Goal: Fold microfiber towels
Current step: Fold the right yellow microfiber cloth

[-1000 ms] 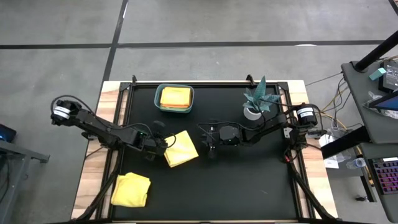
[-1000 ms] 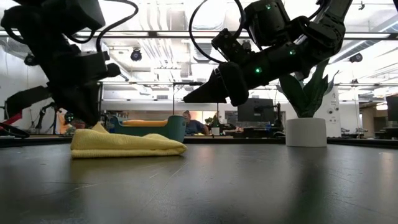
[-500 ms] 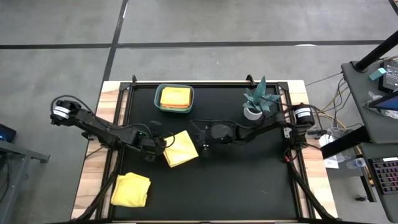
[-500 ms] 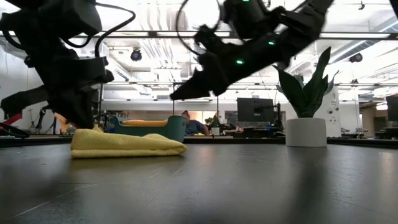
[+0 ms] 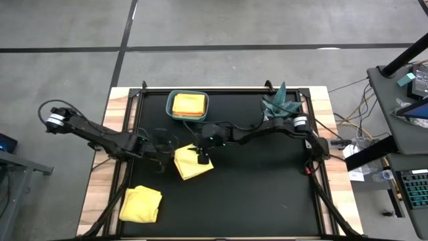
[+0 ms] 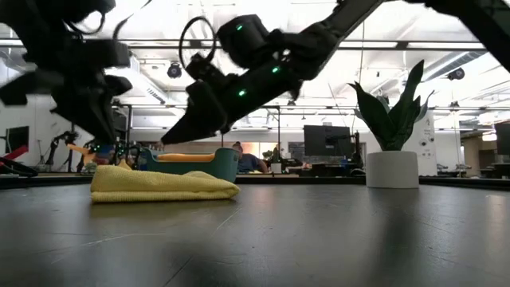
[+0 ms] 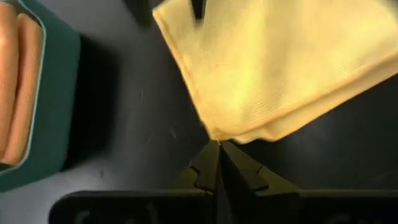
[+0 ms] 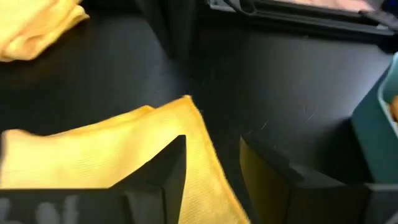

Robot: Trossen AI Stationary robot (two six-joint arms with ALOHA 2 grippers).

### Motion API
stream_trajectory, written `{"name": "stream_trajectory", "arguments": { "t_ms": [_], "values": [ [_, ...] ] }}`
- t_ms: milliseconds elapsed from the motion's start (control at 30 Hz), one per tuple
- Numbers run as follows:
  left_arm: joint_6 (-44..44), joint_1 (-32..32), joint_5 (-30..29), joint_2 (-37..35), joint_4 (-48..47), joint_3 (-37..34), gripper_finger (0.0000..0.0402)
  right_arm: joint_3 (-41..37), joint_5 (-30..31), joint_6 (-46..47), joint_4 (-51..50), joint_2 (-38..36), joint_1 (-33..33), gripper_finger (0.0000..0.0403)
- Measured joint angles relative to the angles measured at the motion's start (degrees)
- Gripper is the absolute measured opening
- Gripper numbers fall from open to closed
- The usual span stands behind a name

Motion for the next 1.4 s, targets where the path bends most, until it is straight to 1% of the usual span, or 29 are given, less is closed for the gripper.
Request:
{"name": "stream_trajectory", "arguments": {
  "t_ms": [100, 233, 467, 700, 833, 967, 1067, 1167, 1400],
  "values": [
    [-2.6, 0.0, 1.8, -4.5, 0.2, 0.2, 0.0001, 4.6, -3.4, 0.0, -2.1, 3.2, -1.3, 0.0153],
    [-4.1, 0.0, 2.0, -10.0, 0.2, -0.1, 0.0001, 10.8, -7.8, -0.4, -4.6, 6.8, -2.0, 0.0164],
    [-4.0, 0.0, 2.0, -16.2, 0.3, -0.2, 0.0001, 21.4, -11.7, -2.4, -9.9, 12.7, -2.3, 0.0172],
    [-3.8, 0.0, 1.9, -17.8, 0.3, -0.3, 0.0001, 30.6, -14.6, -4.6, -16.4, 18.3, -2.5, 0.0166],
    [-3.8, 0.0, 1.9, -17.2, 0.3, -0.3, 0.0001, 31.6, -17.0, -5.7, -17.7, 19.5, -2.8, 0.016],
    [-3.9, 0.0, 1.9, -15.9, 0.3, -0.3, 0.0001, 31.5, -17.7, -6.6, -17.9, 19.5, -3.1, 0.0152],
    [-4.0, 0.0, 2.0, -14.8, 0.3, -0.3, 0.0001, 31.4, -19.4, -7.6, -18.3, 19.5, -3.3, 0.0138],
    [-4.0, 0.0, 1.9, -13.8, 0.3, -0.3, 0.0001, 31.3, -22.3, -8.5, -18.0, 19.5, -3.3, 0.0113],
    [-4.0, 0.0, 1.9, -12.5, 0.4, -0.3, 0.0001, 31.0, -22.6, -10.3, -18.1, 19.5, -3.3, 0.0031]
  ]
}}
